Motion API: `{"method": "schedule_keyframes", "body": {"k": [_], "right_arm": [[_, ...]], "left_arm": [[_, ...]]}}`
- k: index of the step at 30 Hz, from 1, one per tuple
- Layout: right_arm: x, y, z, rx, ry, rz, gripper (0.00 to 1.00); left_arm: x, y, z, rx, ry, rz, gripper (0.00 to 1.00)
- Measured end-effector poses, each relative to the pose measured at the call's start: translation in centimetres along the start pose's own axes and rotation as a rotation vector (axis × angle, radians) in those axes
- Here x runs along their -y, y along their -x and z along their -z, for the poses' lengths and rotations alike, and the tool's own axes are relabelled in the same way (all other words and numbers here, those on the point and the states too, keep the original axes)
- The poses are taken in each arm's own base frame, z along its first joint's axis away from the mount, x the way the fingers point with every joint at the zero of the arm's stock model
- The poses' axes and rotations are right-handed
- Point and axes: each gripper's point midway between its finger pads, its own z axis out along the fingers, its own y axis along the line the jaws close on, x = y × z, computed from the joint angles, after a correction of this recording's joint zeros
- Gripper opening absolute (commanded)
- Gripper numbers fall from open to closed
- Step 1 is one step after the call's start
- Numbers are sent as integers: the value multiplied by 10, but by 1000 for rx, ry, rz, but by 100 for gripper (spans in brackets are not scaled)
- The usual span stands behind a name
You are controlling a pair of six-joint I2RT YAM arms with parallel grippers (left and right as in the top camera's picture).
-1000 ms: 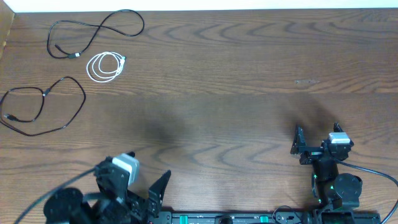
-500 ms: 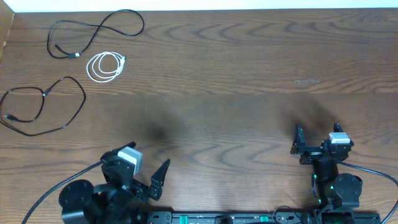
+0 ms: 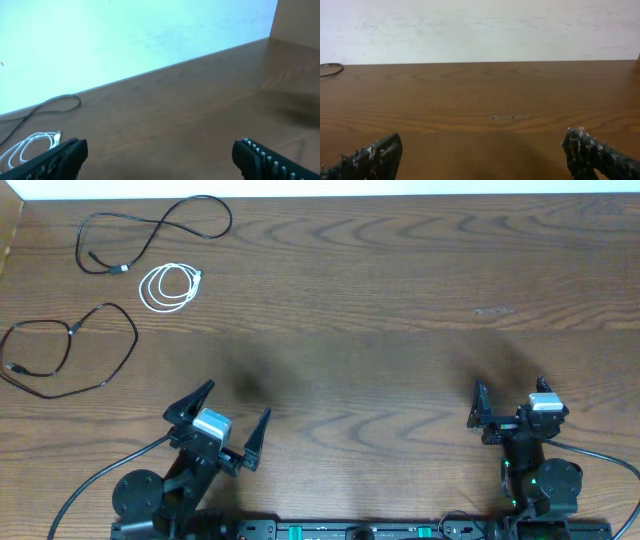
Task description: Untangle cables
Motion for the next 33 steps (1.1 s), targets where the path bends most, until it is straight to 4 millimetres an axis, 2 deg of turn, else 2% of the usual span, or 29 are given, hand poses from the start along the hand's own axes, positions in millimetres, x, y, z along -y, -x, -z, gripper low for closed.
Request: {"method": "schedule_keyframes", "body": {"k": [9,16,22,29,33], "right_arm": [[0,0,0,0,0,0,99],[0,0,0,0,0,0,99],[0,0,0,0,0,0,99],[0,0,0,0,0,0,99],[0,0,0,0,0,0,99]], "left_arm": [[-16,-31,-14,37,69,3,98],[-36,-38,-19,95,167,95,98],[-55,-54,-23,112,268,201,98],[-64,-61,-25,138,331,234,98],[-71,-72,-24,120,378,255,98]]}}
